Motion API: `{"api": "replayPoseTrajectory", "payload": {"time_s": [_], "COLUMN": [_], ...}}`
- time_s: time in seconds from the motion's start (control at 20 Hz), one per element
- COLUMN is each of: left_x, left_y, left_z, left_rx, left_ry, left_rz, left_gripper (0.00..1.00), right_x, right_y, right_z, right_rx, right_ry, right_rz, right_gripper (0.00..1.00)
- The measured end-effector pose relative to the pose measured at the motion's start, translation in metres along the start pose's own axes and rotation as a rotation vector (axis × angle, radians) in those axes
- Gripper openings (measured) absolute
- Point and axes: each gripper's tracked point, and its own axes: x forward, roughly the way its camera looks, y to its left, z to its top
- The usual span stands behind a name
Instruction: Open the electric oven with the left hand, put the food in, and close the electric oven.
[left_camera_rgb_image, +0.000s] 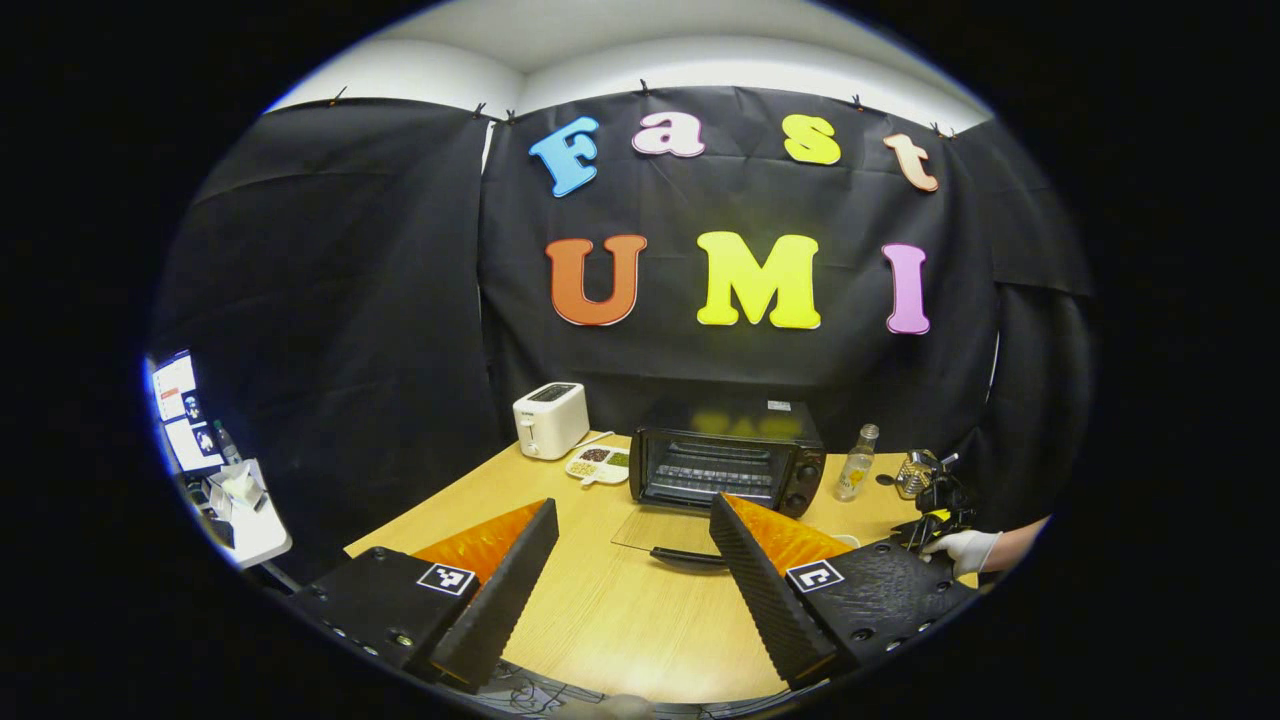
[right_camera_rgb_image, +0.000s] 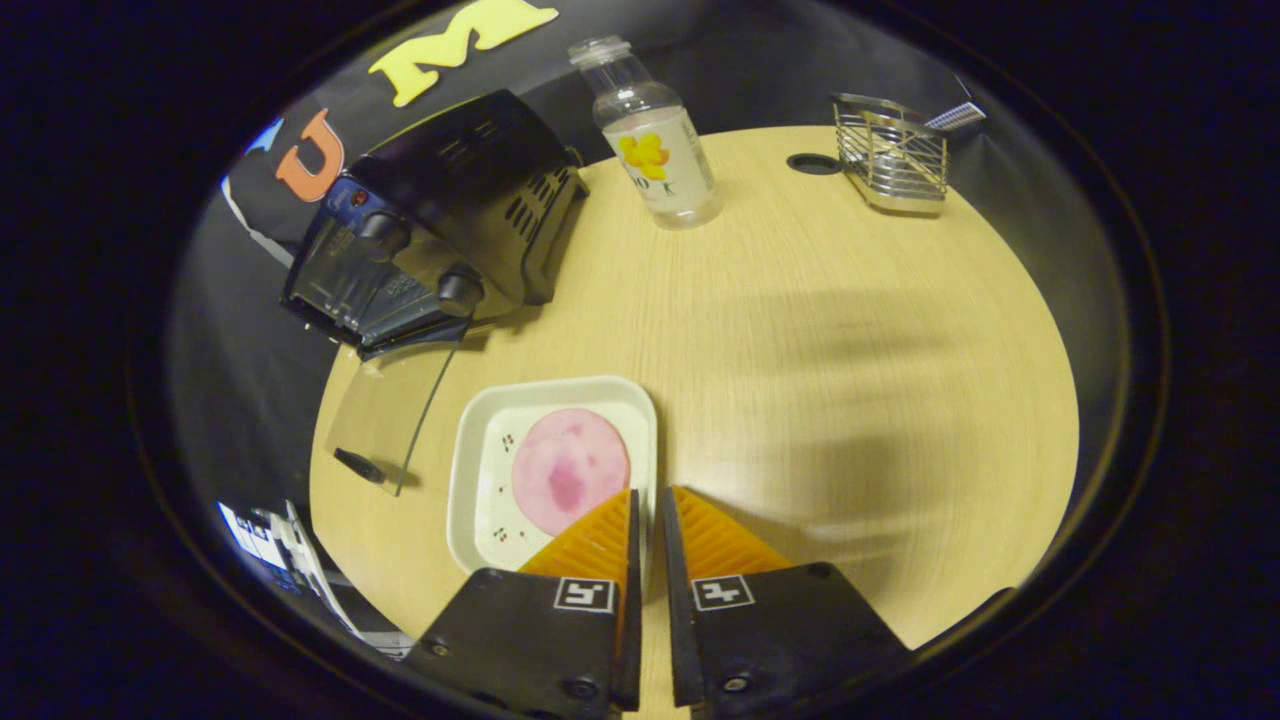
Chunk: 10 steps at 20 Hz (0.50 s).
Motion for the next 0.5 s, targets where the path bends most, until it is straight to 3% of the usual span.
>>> {"api": "replayPoseTrajectory", "payload": {"time_s": [0.05,0.2,0.35,0.5], "left_x": [0.001,0.004,0.006,0.005], "left_y": [0.001,0.001,0.001,0.003], "left_z": [-0.001,0.0,-0.002,0.0], "left_rx": [-0.006,-0.022,-0.041,-0.056], "left_ry": [0.002,-0.002,-0.006,-0.015], "left_rz": [0.002,0.01,0.019,0.028], "left_gripper": [0.98,0.98,0.98,0.98], "right_x": [0.0,0.003,0.001,0.001], "right_y": [0.001,0.0,0.0,0.01], "right_z": [0.0,0.001,0.003,0.001], "right_rx": [-0.001,0.06,0.198,0.301], "right_ry": [0.026,0.102,0.169,0.163], "right_rz": [0.002,0.03,0.121,0.233], "right_gripper": [0.1,0.04,0.04,0.04]}}
